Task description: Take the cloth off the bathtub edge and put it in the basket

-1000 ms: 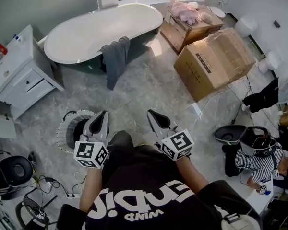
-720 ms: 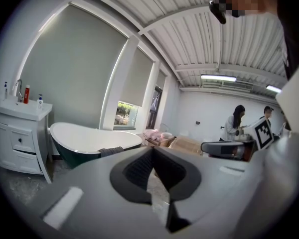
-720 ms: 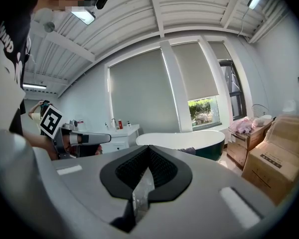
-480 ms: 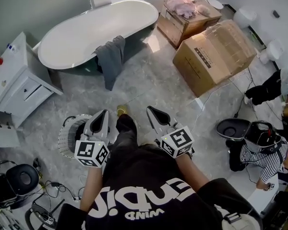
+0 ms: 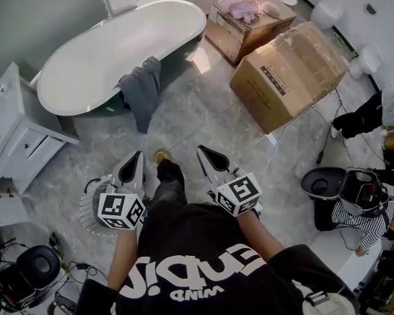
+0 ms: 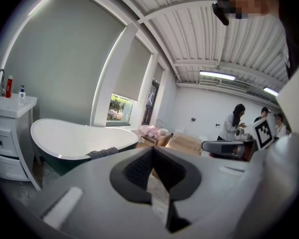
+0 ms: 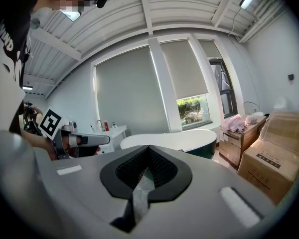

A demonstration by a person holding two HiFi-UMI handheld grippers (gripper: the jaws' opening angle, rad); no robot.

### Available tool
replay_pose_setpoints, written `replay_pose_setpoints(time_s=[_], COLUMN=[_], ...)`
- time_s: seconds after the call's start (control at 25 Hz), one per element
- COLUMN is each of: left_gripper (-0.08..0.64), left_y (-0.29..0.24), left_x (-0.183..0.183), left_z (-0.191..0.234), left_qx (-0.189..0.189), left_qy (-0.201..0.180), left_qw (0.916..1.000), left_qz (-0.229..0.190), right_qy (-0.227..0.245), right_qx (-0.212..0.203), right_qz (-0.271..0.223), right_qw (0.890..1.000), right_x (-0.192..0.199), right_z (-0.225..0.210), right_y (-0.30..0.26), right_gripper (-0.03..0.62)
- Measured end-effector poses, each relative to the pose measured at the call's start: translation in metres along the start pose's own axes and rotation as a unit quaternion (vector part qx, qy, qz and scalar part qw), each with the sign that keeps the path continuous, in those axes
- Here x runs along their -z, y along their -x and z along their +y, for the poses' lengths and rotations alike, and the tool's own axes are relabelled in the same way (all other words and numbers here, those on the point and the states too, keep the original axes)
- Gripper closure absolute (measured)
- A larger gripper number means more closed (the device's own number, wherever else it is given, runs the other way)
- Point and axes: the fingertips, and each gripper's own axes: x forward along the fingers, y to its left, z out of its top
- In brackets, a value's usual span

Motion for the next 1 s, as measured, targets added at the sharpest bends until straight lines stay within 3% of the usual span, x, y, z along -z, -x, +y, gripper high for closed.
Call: replay_pose_setpoints(time_s=[0.44, 0.68, 1.0], left_gripper=[0.563, 0.563, 0.563], left_y=[-0.104, -0.140, -0.191], left_x=[-0.065, -0.106, -0.135], left_z=[0.099, 0.151, 0.196], left_qx=[-0.018, 0.004, 0.020], left_qy=[0.011, 0.017, 0.000], left_qw=[0.9996, 0.9993, 0.9995], left_qz=[-0.019, -0.032, -0.025], right_qy=[0.004, 0.010, 0.024], right_qx=[-0.035, -0.051, -0.038], right_qz=[0.037, 0.035, 0.018], right_qw=[0.999, 0.998, 0.999], right_x=[-0.034, -0.065, -0.101], right_z=[-0.052, -0.059, -0.083], right_y=[-0.141, -0.216, -0.287], right_gripper=[0.583, 0.583, 0.583])
